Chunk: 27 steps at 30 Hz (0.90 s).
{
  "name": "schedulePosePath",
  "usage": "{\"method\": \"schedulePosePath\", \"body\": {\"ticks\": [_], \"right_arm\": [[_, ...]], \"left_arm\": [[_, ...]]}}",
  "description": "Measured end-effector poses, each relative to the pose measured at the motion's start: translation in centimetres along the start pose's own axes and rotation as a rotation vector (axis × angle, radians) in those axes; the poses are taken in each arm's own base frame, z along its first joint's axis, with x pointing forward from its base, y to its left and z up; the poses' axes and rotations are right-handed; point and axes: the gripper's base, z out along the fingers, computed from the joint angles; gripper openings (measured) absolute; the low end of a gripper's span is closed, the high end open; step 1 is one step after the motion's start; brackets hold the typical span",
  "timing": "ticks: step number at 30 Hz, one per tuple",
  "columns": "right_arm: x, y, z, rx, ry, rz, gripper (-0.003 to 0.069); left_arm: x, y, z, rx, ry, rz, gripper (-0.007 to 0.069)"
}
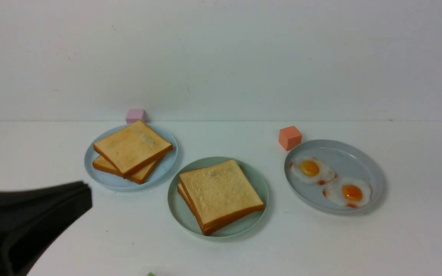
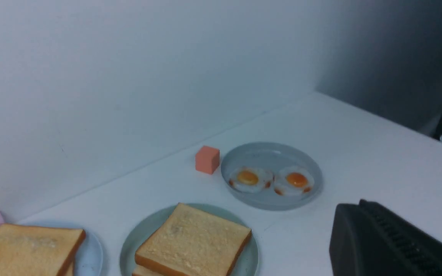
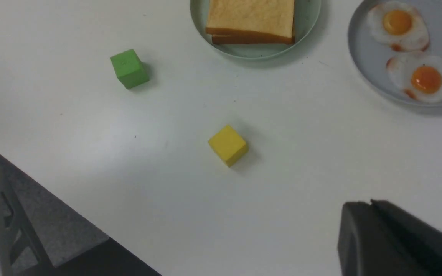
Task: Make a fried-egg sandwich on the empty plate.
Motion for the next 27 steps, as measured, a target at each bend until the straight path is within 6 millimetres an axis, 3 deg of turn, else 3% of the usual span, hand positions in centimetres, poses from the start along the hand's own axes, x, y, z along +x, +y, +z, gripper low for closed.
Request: {"method": "schedulePosePath", "body": {"ticks": [4, 7, 19, 22, 27], "right_arm": [[0.0, 0.1, 0.0, -0.014, 0.0, 0.005, 0.0056], [0.0, 0.2, 0.0, -0.017, -0.001, 0.007, 0.0062], [0.0, 0.1, -0.1, -0.016, -0.004, 0.012, 0.0084], [0.2, 0.0, -0.5, -0.008, -0.025, 0.036, 0.0087], [1.6, -0.6, -3.2, 0.099, -0.142, 0.136, 0.0096]], "left_arm": [[2.7, 0.3, -1.7, -0.018, -0.086, -0.033, -0.0013], [3.7, 0.4, -1.8, -0.026, -0.094, -0.038, -0.0013], [4.4, 0.3, -1.8, -0.017, -0.045, -0.04, -0.0013], [4.5, 0.3, -1.8, -0.017, -0.043, -0.04, -0.0013], [4.5, 0.3, -1.8, -0.017, -0.043, -0.04, -0.0013]]}}
